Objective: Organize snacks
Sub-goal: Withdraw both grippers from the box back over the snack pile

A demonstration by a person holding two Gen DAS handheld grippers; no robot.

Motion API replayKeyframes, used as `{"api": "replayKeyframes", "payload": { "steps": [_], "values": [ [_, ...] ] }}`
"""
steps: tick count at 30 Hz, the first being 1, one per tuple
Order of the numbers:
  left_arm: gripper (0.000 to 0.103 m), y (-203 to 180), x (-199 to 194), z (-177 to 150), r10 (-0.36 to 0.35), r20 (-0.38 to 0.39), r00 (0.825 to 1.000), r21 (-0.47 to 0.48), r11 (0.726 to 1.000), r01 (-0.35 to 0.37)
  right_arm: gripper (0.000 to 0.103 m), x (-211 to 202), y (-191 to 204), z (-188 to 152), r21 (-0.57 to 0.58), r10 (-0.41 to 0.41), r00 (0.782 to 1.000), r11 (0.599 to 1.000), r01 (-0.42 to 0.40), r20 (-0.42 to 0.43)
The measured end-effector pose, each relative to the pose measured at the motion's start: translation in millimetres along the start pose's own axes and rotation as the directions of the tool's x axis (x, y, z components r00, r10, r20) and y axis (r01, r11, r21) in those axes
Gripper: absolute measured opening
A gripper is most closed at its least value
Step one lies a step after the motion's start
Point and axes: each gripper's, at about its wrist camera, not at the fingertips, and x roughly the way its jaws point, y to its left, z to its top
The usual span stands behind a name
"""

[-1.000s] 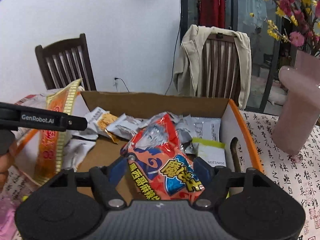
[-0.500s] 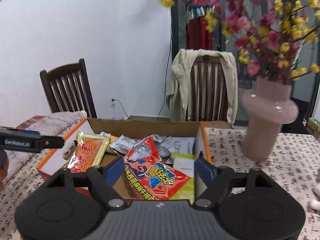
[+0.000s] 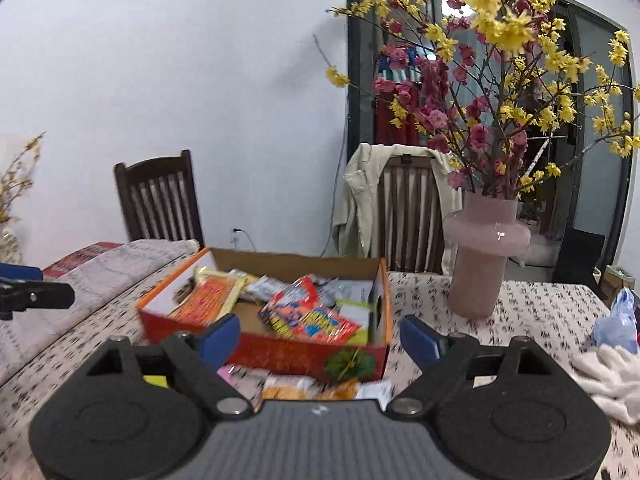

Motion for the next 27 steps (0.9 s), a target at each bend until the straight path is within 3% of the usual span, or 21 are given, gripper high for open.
{"api": "replayKeyframes", "payload": {
  "steps": [7,14,18,23,27],
  "values": [
    [0.101,6,-40,-58,0.071,-0.02,0.997,-0.057,0.996,-0.072,0.089,-40,25,-55,-0.027,0.077,0.996,0.997,-0.078,-0.044],
    [0.101,14,-64,-110,0.099,-0.123,0.987,-0.129,0.985,-0.115,0.089,-67,48,-115,-0.027,0.141,0.977,0.989,-0.148,-0.162],
    [0.101,11,-70,-129,0.129,-0.169,0.977,-0.114,0.982,-0.149,0.089,-84,58,-142,0.0,0.2,0.956,0.979,-0.205,-0.213],
    [0.101,6,-75,-146,0.12,-0.223,0.967,-0.116,0.982,-0.149,0.089,-100,68,-163,0.014,0.19,0.958,0.981,-0.191,-0.216],
    [0.101,4,-91,-152,0.157,-0.238,0.959,-0.1,0.978,-0.184,0.089,-106,69,-170,0.029,0.199,0.952,0.98,-0.198,-0.231]
  ]
}}
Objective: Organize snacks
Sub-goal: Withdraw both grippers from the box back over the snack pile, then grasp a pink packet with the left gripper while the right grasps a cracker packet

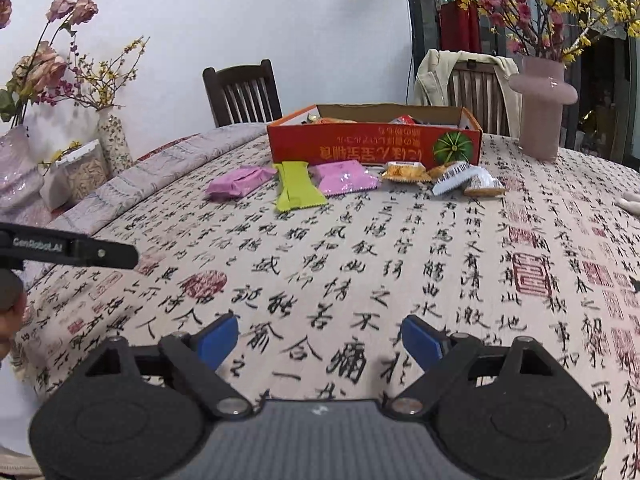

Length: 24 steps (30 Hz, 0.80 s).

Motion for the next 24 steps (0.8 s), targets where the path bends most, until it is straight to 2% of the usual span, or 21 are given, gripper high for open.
{"api": "replayKeyframes", "payload": {
  "steps": [5,10,20,24],
  "values": [
    [0.101,11,-16,-9,0.045,0.017,0.999,-0.029,0.999,-0.044,0.089,-9,-3,-3,0.021,0.007,1.0,1.0,-0.008,0.022],
    [0.101,5,-7,-10,0.026,0.0,1.0,-0.015,1.0,-0.026,0.089,-11,-6,-3,0.017,-0.003,0.999,1.0,0.002,0.033],
    [0.1,-1,51,27,0.011,0.017,1.0,0.032,0.999,-0.011,0.087,11,-27,14,0.023,-0.072,0.997,0.997,0.072,0.013],
    [0.096,-3,82,54,-0.002,0.035,0.999,0.069,0.998,-0.001,0.081,28,-43,34,0.019,-0.121,0.992,0.992,0.121,0.023]
  ]
}}
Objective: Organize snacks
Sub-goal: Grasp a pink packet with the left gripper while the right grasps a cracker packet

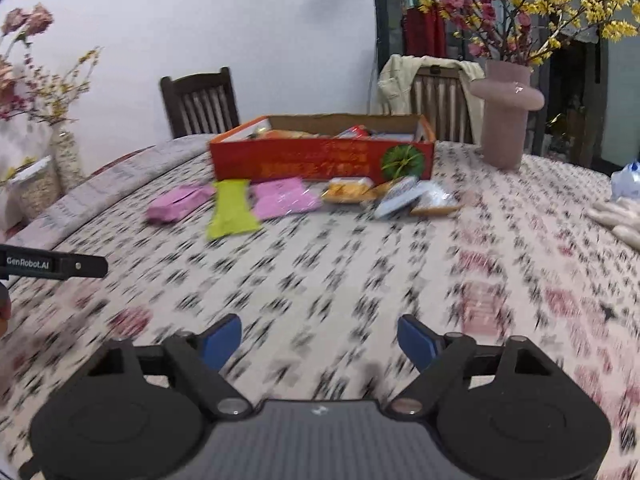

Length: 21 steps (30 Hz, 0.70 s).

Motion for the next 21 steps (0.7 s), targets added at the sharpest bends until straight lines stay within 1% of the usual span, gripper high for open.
{"api": "replayKeyframes", "payload": {
  "steps": [4,7,9,10,11,12,14,16,18,19,20,21],
  "values": [
    [0.093,2,33,32,-0.023,0.014,1.0,0.025,0.999,0.023,0.079,24,-18,27,-0.007,-0.054,0.998,0.998,0.055,0.022],
    [0.092,6,57,51,-0.051,0.003,0.999,0.026,0.998,0.051,0.074,45,-32,51,-0.011,-0.088,0.995,0.996,0.088,0.04],
    [0.091,9,78,63,-0.047,-0.02,0.999,0.014,0.999,0.047,0.068,61,-41,67,-0.024,-0.101,0.994,0.994,0.102,0.052],
    [0.089,10,86,66,-0.035,-0.031,0.999,0.012,0.999,0.035,0.066,70,-44,75,-0.031,-0.108,0.993,0.993,0.11,0.055],
    [0.088,10,94,70,-0.026,-0.039,0.999,0.014,1.0,0.026,0.062,81,-48,82,-0.042,-0.119,0.992,0.992,0.122,0.052],
    [0.088,10,101,73,-0.03,-0.043,0.999,0.019,0.999,0.031,0.06,91,-51,88,-0.053,-0.129,0.99,0.99,0.131,0.048],
    [0.087,12,113,77,-0.035,-0.06,0.998,0.014,0.999,0.036,0.059,112,-55,98,-0.08,-0.15,0.988,0.985,0.152,0.035],
    [0.084,13,123,78,-0.046,-0.076,0.996,0.013,0.999,0.047,0.058,129,-55,104,-0.108,-0.154,0.988,0.982,0.157,0.031],
    [0.084,14,128,77,-0.029,-0.061,0.998,0.022,0.999,0.03,0.053,145,-52,108,-0.139,-0.164,0.986,0.976,0.165,0.021],
    [0.082,13,129,77,-0.022,-0.056,0.998,0.03,0.999,0.024,0.051,153,-51,109,-0.154,-0.168,0.986,0.974,0.168,0.013],
    [0.078,13,130,76,-0.01,-0.046,0.999,0.035,0.999,0.012,0.045,158,-50,109,-0.163,-0.169,0.985,0.972,0.169,0.008],
    [0.066,13,129,76,0.004,-0.036,0.999,0.042,0.999,-0.002,0.042,163,-49,108,-0.176,-0.171,0.985,0.97,0.169,0.003]
  ]
}}
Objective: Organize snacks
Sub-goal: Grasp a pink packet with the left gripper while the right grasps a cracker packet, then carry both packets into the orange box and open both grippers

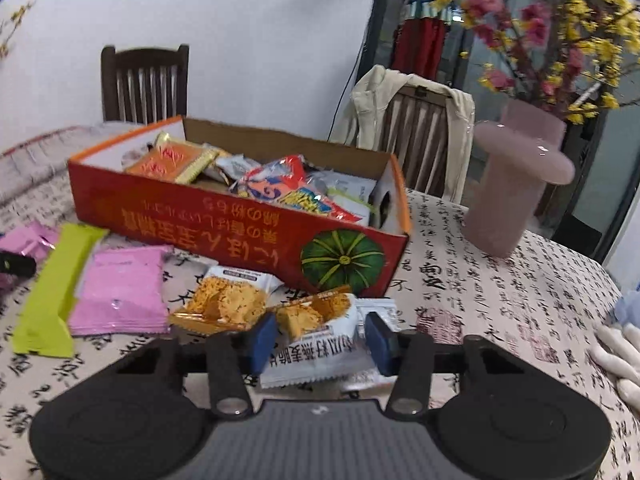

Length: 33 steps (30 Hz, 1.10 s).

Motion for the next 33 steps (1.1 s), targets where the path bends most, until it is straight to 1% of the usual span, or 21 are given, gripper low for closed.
{"api": "replayKeyframes", "payload": {
  "steps": [1,4,7,10,14,19,21,27,33],
  "values": [
    [0.063,-1,-1,0,0.012,0.012,1.0,0.007,1.0,-0.013,0.041,4,3,-1,-0.015,-0.007,1.0,1.0,0.007,-0.002],
    [0.063,0,-3,1,0.01,0.005,1.0,0.008,1.0,-0.01,0.039,4,10,-5,-0.054,-0.022,1.0,0.998,0.023,0.015],
    [0.063,-3,-12,-2,0.019,0.012,1.0,0.019,1.0,-0.02,0.039,-1,9,-7,-0.045,-0.011,1.0,0.999,0.012,0.015],
    [0.063,-3,-27,-7,0.013,0.026,1.0,-0.002,1.0,-0.013,0.039,-15,8,-10,-0.038,-0.014,1.0,0.999,0.015,0.026],
    [0.063,-3,-55,-17,-0.01,0.039,0.999,-0.051,0.999,0.012,0.039,-45,0,-16,0.008,-0.022,0.998,1.0,0.022,0.055],
    [0.063,-9,-92,-39,-0.051,0.048,0.998,-0.093,0.994,0.056,0.039,-87,-2,-37,0.07,0.017,0.997,0.997,-0.022,0.074],
    [0.063,-14,-105,-48,-0.074,0.048,0.996,-0.083,0.993,0.078,0.039,-101,1,-48,0.082,0.037,0.996,0.996,-0.043,0.078],
    [0.063,-35,-137,-73,-0.115,0.033,0.993,-0.047,0.992,0.116,0.039,-133,17,-85,0.116,0.093,0.994,0.988,-0.1,0.063],
    [0.063,-55,-158,-84,-0.138,0.043,0.989,-0.012,0.99,0.139,0.039,-159,27,-110,0.129,0.133,0.989,0.982,-0.141,0.066]
  ]
}}
